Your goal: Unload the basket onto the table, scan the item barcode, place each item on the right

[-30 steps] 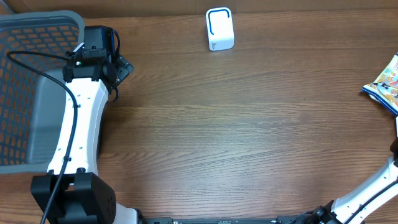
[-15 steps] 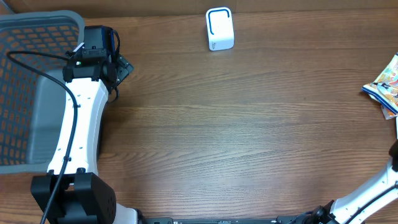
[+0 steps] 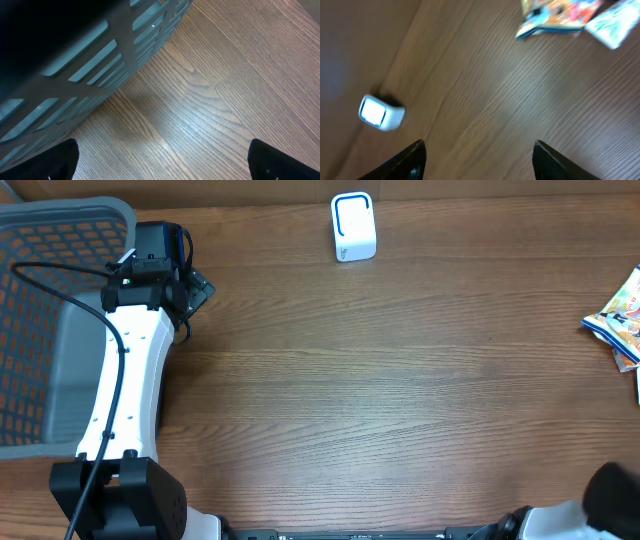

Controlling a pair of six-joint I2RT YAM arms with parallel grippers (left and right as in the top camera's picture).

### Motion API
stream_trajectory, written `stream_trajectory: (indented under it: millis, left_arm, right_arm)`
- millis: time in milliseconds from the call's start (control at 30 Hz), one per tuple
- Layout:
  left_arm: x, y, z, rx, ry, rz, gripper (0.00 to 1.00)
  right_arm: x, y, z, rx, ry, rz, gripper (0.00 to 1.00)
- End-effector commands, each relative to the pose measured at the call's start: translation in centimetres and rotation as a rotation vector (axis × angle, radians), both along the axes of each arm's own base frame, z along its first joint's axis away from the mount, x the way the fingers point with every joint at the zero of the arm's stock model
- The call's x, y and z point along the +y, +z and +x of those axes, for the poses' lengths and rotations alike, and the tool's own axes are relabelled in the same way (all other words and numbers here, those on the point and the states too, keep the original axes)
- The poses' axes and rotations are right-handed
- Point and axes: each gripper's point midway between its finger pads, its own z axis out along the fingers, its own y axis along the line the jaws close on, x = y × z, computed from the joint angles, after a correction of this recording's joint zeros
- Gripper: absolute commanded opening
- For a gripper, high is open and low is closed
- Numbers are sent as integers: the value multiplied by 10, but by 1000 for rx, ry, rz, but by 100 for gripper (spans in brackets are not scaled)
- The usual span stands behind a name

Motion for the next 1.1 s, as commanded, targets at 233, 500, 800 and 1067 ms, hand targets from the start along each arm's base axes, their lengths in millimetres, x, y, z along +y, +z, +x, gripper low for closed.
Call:
stream_trajectory:
  millis: [233, 500, 800, 1067]
  left_arm:
    - [9, 11, 1, -26, 29, 27, 100]
    - [9, 11, 1, -25, 29, 27, 100]
    - [9, 11, 1, -25, 29, 27, 100]
    - [9, 11, 1, -25, 29, 27, 100]
  right_arm:
    - [93, 3, -55, -5, 251, -105, 76]
    - [108, -37, -78, 116, 301, -65, 100]
    - [126, -40, -70, 104, 348, 38, 100]
    - [126, -41, -71, 108, 348, 40, 100]
